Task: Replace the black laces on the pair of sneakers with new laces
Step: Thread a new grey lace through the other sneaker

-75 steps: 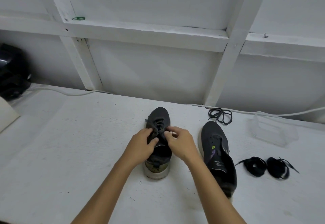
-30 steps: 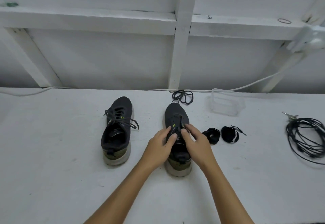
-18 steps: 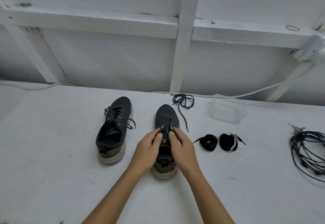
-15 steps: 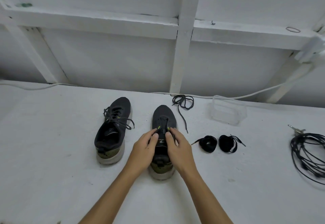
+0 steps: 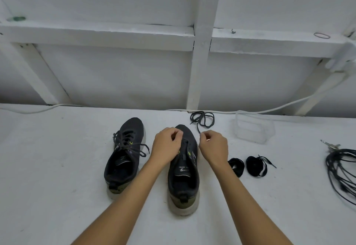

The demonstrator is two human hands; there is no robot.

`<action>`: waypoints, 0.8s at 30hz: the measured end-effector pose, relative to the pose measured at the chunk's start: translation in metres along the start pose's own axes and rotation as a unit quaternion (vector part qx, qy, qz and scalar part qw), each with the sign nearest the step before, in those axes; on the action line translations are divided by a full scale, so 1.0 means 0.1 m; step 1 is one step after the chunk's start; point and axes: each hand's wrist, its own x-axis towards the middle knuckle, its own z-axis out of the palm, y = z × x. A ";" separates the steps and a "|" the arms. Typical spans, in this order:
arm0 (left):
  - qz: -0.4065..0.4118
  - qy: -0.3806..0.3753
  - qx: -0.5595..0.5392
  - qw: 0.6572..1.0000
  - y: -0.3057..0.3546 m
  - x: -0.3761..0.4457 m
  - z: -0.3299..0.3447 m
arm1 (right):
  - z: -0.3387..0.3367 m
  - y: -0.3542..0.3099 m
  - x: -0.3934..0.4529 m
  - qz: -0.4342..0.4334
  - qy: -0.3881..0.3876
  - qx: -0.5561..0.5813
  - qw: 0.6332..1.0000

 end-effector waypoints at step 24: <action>0.177 -0.142 0.117 0.967 0.22 0.97 0.20 | -0.40 0.00 0.62 -0.029 -0.089 -0.008 0.996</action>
